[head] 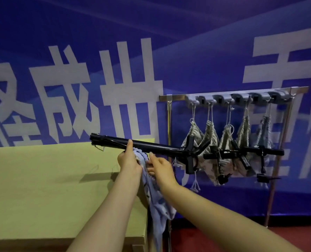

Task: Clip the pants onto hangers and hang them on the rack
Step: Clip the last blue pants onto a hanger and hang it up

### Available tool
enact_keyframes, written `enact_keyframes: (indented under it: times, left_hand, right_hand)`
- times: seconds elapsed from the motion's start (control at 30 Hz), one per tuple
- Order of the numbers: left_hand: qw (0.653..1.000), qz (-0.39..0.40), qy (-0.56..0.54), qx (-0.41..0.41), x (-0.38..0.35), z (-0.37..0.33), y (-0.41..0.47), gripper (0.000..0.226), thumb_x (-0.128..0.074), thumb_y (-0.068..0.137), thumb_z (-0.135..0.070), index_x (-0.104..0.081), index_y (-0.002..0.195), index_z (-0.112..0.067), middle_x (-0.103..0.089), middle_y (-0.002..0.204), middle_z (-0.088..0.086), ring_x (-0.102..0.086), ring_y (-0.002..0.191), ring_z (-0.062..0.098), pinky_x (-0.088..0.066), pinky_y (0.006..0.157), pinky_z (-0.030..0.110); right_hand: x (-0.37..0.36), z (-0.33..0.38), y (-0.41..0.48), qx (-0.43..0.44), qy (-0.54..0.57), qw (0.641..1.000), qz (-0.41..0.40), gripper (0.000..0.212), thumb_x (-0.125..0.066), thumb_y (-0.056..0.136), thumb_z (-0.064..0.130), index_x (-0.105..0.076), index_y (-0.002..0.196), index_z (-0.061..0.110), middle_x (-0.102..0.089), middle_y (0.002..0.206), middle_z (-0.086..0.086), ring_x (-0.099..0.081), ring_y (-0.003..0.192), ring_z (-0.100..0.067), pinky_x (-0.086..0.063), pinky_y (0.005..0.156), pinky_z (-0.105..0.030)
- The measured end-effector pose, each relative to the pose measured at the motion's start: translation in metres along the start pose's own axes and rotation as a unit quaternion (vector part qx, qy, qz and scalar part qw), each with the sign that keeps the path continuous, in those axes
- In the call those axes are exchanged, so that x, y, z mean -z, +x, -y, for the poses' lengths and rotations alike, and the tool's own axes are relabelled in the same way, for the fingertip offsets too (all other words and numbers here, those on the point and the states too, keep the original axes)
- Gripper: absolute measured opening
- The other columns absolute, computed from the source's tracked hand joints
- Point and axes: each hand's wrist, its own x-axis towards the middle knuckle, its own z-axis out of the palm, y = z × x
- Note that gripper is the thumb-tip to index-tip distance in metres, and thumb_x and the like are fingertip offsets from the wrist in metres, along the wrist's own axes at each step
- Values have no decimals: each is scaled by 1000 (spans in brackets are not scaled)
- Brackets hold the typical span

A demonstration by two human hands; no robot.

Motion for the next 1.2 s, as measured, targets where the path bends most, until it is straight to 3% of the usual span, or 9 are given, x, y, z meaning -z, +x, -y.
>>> enact_keyframes:
  times: [0.13, 0.2, 0.27, 0.33, 0.53, 0.63, 0.73, 1.0, 1.2]
  left_hand:
    - [999, 27, 20, 32, 9, 4, -1, 41, -60, 89, -33, -46, 60, -7, -56, 44, 7, -53, 45, 22, -50, 55, 30]
    - [995, 60, 47, 59, 13, 4, 0, 39, -61, 88, -37, -52, 66, -6, -63, 51, 10, -58, 59, 26, -51, 67, 36]
    - [988, 101, 85, 76, 18, 2, 1, 42, -64, 84, -42, -58, 79, 0, -67, 72, 18, -61, 72, 31, -52, 74, 40]
    - [978, 130, 137, 86, 23, 0, 1, 42, -67, 81, -41, -60, 84, 0, -63, 83, 21, -60, 75, 31, -51, 69, 38]
    - [967, 97, 202, 124, 60, 1, 23, 28, -53, 95, -19, -55, 71, -4, -55, 44, 4, -50, 32, 11, -40, 36, 17]
    - [967, 83, 225, 87, 67, 2, 30, 24, -50, 95, -6, -56, 72, -1, -53, 66, 12, -54, 43, 16, -44, 39, 18]
    - [938, 75, 336, 26, 58, 4, 29, 23, -52, 92, -4, -60, 70, -5, -54, 73, 13, -52, 62, 25, -43, 59, 29]
    - [920, 86, 374, -77, -1, 24, 11, 38, -49, 90, -5, -50, 52, -10, -44, 38, 4, -42, 40, 21, -35, 45, 23]
    - [824, 114, 484, -273, -30, 32, -5, 29, -55, 91, -18, -60, 64, -10, -60, 67, 7, -54, 71, 25, -36, 64, 30]
  right_hand:
    - [-5, 1, 30, -147, 261, 954, -22, 110, -80, 42, 69, -52, 130, 8, -67, 113, -15, -68, 96, -29, -56, 74, -36]
    - [-4, 3, 41, -138, 308, 940, -53, 99, -85, 47, 57, -54, 126, 7, -66, 113, -18, -70, 90, -32, -58, 65, -38]
    - [-3, 15, 44, -106, 366, 922, -69, 63, -81, 71, 31, -54, 119, 1, -67, 104, -19, -69, 84, -31, -58, 61, -36]
    - [4, 26, 52, -54, 393, 913, -97, 34, -70, 83, 9, -53, 111, 2, -65, 94, -14, -66, 80, -23, -57, 74, -36]
    - [26, 69, 52, 70, 260, 950, -157, 42, -65, 87, 11, -50, 126, 11, -63, 108, -5, -61, 101, -21, -47, 84, -30]
    - [34, 92, 42, 135, 206, 957, -156, 37, -60, 90, 9, -48, 125, 15, -57, 94, 5, -57, 86, -10, -44, 72, -24]
    - [36, 106, 29, 175, 170, 962, -126, 39, -58, 91, 11, -46, 127, 17, -56, 91, 6, -56, 83, -9, -46, 74, -26]
    - [56, 128, -1, 221, 133, 963, -81, 22, -59, 90, 8, -52, 109, 17, -56, 83, 3, -56, 77, -12, -45, 67, -22]
    - [83, 125, -14, 225, 152, 959, -81, 25, -60, 88, 5, -53, 112, 12, -57, 83, 1, -56, 76, -12, -48, 65, -18]
